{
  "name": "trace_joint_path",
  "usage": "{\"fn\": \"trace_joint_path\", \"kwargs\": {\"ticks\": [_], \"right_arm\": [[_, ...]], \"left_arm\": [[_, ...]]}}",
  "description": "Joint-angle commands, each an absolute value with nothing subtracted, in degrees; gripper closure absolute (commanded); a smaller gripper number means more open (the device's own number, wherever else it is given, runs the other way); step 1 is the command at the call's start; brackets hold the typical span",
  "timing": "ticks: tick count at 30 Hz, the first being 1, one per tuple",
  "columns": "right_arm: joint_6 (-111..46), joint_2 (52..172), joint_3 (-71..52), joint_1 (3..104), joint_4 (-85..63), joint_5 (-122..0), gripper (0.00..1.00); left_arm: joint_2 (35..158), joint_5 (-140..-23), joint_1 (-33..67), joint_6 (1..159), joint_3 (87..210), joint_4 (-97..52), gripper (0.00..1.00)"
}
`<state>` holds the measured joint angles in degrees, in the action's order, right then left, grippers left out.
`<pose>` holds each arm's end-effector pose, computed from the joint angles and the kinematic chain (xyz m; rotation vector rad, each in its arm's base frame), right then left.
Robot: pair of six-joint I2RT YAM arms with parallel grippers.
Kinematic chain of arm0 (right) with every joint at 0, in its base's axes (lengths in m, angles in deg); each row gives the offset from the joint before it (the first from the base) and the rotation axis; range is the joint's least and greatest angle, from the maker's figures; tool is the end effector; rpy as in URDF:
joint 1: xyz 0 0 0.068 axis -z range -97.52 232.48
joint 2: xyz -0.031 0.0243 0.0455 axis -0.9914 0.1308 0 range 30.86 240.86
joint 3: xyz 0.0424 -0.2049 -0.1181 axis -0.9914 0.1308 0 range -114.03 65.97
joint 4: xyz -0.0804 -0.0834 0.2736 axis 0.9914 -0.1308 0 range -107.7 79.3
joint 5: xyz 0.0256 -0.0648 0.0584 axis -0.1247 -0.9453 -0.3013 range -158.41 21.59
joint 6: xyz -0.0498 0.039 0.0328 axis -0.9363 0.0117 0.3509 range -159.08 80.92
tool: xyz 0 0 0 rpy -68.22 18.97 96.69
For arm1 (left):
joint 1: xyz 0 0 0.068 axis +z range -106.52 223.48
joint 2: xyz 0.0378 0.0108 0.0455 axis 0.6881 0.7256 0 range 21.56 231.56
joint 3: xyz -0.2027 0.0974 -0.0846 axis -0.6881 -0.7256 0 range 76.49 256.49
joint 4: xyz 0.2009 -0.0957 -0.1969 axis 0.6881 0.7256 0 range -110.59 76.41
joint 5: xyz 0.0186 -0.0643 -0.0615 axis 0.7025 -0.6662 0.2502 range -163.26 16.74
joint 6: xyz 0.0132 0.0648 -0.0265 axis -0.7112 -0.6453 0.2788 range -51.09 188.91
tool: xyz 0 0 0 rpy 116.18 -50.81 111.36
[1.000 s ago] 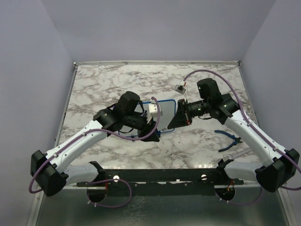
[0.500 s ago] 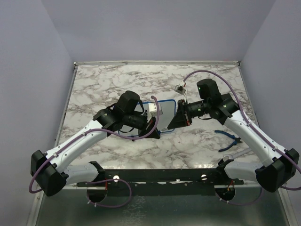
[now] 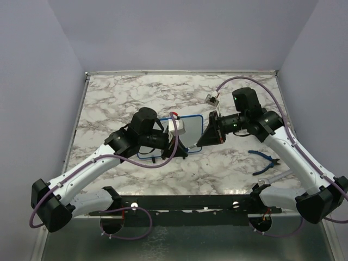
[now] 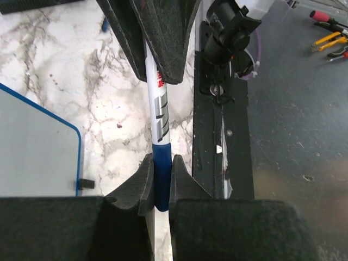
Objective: Write a sentence on the whiteboard
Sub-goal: Open the whiteboard marker at the center of the board, then place the pen cap at the center of the board.
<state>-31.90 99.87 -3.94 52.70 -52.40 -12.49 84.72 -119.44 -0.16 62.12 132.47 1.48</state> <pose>0.2364 0.1912 0.3230 -0.9678 2.0793 1.4455 0.1908 -0.2404 0.2872 1.3507 1.6533 -1.2214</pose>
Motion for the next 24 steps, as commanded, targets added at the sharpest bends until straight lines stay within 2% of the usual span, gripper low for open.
{"fn": "trace_joint_path", "kwargs": {"ticks": [1, 16, 24], "right_arm": [[-36.5, 98.2, -7.4, 57.1, -58.9, -10.5, 1.0], [-37.0, 96.6, -14.0, 58.0, -65.0, -13.6, 1.0], [-36.3, 95.3, -18.0, 58.1, -68.4, -26.5, 1.0]], "left_arm": [[81.1, -120.6, -0.1, 60.5, 129.1, 6.1, 1.0], [76.6, -120.5, -0.6, 60.7, 127.0, 5.2, 1.0], [76.6, -114.7, -0.6, 62.0, 125.9, 5.6, 1.0]]}}
